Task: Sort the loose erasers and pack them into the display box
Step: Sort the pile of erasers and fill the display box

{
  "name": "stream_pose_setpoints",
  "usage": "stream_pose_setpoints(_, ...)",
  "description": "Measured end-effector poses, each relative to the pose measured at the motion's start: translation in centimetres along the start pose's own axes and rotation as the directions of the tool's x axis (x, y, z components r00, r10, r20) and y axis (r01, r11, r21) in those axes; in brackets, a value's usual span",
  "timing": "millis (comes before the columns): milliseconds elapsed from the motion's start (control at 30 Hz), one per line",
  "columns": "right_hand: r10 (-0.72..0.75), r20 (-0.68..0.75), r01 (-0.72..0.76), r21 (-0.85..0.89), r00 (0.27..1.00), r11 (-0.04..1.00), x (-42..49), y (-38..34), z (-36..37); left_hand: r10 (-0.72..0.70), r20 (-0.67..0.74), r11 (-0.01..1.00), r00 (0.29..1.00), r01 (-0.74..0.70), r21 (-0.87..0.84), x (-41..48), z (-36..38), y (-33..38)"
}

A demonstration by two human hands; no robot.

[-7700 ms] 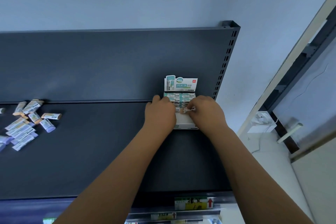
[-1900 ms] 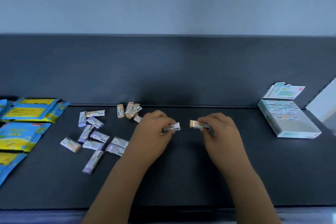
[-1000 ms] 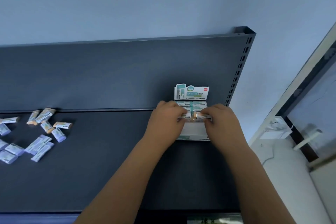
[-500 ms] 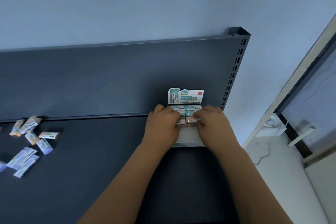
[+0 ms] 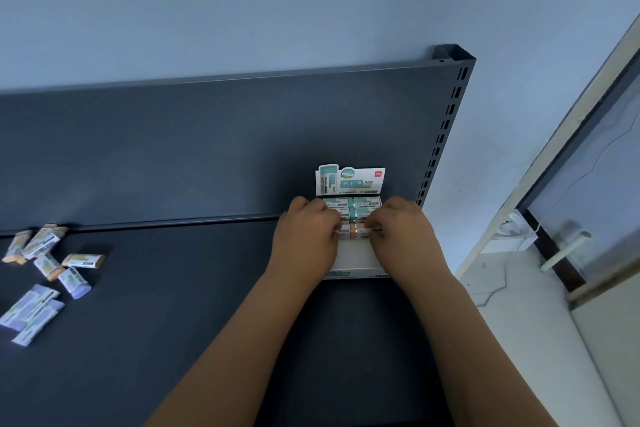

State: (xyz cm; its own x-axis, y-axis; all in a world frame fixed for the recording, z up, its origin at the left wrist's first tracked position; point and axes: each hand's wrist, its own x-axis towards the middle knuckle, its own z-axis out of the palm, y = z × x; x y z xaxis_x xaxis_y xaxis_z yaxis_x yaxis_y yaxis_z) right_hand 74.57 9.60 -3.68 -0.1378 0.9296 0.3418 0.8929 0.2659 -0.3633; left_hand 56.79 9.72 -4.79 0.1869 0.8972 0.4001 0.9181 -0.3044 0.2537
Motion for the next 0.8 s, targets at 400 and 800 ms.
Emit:
stream_pose_setpoints(400, -0.022, -0.035, 0.021, -0.034, 0.999, 0.999, -0.1, 0.4, 0.7, -0.010, 0.004, 1.000, 1.000, 0.010, 0.006, -0.1, -0.1, 0.1)
stream_pose_setpoints(800, 0.063, 0.017, -0.064, 0.067, 0.998, 0.996, -3.9, -2.8, -2.7, -0.044, 0.069, 0.986, 0.997, 0.055, -0.157, -1.9, -3.0, 0.8)
